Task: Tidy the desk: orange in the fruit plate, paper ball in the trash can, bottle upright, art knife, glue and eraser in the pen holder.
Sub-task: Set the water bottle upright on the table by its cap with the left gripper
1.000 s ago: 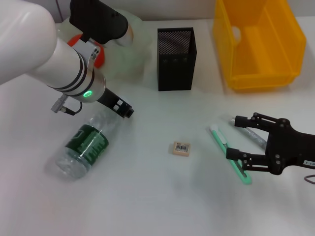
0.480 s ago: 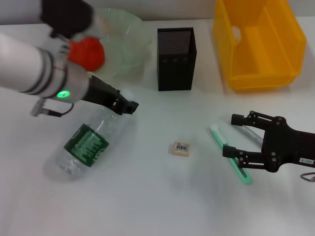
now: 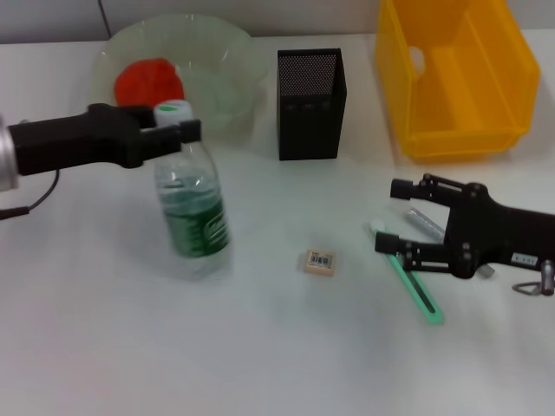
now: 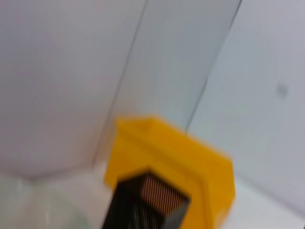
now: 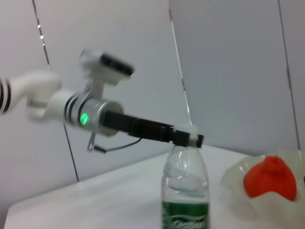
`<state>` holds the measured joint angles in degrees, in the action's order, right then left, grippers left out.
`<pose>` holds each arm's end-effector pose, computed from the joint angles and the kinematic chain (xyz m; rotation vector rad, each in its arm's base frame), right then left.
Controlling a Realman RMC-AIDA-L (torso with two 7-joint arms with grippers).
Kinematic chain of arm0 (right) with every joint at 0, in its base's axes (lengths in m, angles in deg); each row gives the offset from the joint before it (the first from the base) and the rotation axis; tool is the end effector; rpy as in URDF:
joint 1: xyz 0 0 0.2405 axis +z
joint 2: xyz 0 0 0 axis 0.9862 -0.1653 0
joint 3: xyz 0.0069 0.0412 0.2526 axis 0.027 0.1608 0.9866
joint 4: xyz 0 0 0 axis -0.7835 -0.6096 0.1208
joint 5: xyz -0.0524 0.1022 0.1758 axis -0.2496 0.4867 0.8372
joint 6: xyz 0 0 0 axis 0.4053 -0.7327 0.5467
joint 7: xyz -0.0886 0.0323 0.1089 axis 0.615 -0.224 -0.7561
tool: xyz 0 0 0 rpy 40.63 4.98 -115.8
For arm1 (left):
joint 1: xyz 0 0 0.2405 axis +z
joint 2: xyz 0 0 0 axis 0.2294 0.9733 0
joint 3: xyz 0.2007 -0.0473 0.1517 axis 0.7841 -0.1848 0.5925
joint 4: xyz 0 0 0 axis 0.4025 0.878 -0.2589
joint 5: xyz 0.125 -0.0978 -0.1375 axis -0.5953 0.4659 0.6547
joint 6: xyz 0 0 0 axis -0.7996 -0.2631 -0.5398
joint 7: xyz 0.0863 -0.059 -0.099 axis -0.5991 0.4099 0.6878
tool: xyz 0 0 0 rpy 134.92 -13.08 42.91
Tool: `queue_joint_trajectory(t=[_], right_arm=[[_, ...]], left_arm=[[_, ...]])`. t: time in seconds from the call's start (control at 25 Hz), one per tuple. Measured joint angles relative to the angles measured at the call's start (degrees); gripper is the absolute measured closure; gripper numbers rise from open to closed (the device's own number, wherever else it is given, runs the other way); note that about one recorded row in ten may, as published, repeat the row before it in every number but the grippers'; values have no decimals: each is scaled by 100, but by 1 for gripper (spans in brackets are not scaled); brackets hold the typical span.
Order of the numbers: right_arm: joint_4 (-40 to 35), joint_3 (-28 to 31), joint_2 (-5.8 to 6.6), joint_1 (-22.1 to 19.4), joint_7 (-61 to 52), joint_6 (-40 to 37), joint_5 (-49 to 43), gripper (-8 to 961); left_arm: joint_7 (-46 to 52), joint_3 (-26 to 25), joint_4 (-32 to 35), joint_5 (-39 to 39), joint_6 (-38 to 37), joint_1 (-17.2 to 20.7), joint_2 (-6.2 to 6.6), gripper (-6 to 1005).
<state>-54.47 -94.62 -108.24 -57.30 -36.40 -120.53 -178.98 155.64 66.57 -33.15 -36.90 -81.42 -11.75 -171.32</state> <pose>0.2798 0.2824 -0.0130 -2.6852 0.4632 0.9348 -0.2568 0.3400 0.0339 -2.5575 -0.8422 -0.7956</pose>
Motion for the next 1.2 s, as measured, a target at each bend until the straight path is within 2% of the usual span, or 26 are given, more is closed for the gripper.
queue_joint_trajectory(t=[0.08,0.12,0.16,0.24,0.32,0.52,0.64,0.8,1.2], right_arm=[[3,76,-22,61,-84,-1,10,116],[6,115,-39,80,-109,4,15,116],[7,145,-57,93,-117,13,26,116],[9,192,-96,112,-123,32,54,116],[16,231,-127,136,-124,40,66,116],[307,297,-142,244,-93,120,359,116],[517,299,-147,289,-49,324,671,116],[782,299,-152,336,107,425,923,116],[1050,299,-182,334,275,446,1262,116]], left_arm=[[-314,-183,-234,135,-84,0,8,552],[-1373,-645,-973,593,-304,40,20,553],[-1548,-691,-1068,664,-336,51,18,553],[-2594,-993,-1736,1072,-472,124,-24,554],[-3105,-1108,-2050,1244,-497,161,-58,550],[-5285,-1238,-3563,2299,-522,177,-114,532],[-6320,-1244,-4246,2774,-524,127,-142,521],[-6957,-1298,-4568,2889,-505,65,-149,507],[-7253,-1550,-4747,2902,-158,-24,-153,470]])
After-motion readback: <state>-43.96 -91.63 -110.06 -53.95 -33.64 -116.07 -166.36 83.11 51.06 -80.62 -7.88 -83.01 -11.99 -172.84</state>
